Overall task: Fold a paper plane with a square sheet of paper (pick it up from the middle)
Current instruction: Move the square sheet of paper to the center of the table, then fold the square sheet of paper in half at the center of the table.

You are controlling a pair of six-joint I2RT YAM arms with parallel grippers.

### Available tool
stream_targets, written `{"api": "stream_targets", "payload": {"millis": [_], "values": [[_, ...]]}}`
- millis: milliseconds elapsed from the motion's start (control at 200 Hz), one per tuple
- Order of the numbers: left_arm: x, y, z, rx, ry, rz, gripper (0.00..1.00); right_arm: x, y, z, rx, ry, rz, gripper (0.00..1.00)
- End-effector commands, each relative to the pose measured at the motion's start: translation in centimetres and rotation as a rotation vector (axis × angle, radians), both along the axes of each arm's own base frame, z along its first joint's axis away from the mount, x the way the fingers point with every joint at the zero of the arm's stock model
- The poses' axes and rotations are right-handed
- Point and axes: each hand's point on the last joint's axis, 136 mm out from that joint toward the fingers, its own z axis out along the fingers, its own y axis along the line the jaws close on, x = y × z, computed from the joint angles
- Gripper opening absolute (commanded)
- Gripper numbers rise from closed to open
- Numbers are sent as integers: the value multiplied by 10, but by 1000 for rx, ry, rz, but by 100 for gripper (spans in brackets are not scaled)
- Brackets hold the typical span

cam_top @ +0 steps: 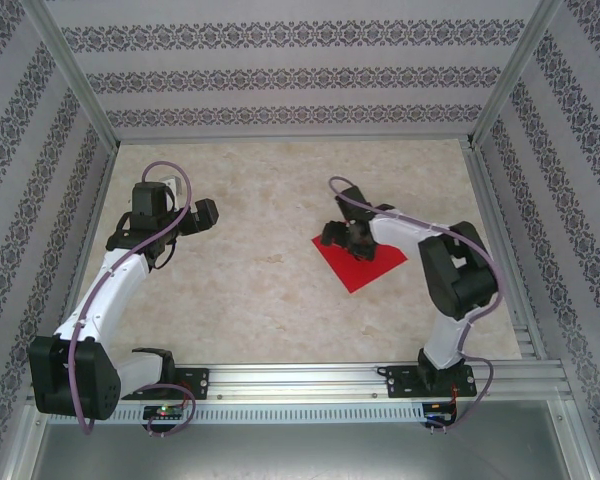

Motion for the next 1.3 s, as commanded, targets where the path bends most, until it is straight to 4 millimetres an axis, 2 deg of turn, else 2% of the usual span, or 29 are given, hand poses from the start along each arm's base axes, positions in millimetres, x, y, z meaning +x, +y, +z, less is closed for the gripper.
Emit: {"api": "stream_targets", "payload": {"millis": [0, 120, 215, 335, 535, 639, 739, 949, 1294], "values": [[1, -3, 7, -10, -37, -16, 100, -28, 35, -20, -37, 98, 123, 92], [1, -4, 5, -13, -30, -16, 100, -14, 46, 10, -56, 1, 155, 92], [0, -5, 4, -20, -26, -21, 100, 3, 33, 36, -90, -90, 142, 94], [0, -8, 3, -34, -17, -33, 100, 15, 7, 43, -146, -103, 159, 94], [0, -11, 1, -42, -9, -43, 100, 7, -9, 28, -302, -7, 413, 98], [1, -15, 0, -49, -5, -60, 100, 7, -6, 26, -309, 5, 466, 98], [1, -22, 0, -61, 2, -95, 100, 10, -1, 24, -301, 23, 491, 98], [2, -27, -7, -65, 30, -113, 100, 9, 6, 2, -277, 107, 517, 98], [3, -28, -11, -61, 41, -115, 100, -8, -3, -36, -277, 225, 513, 96]]}}
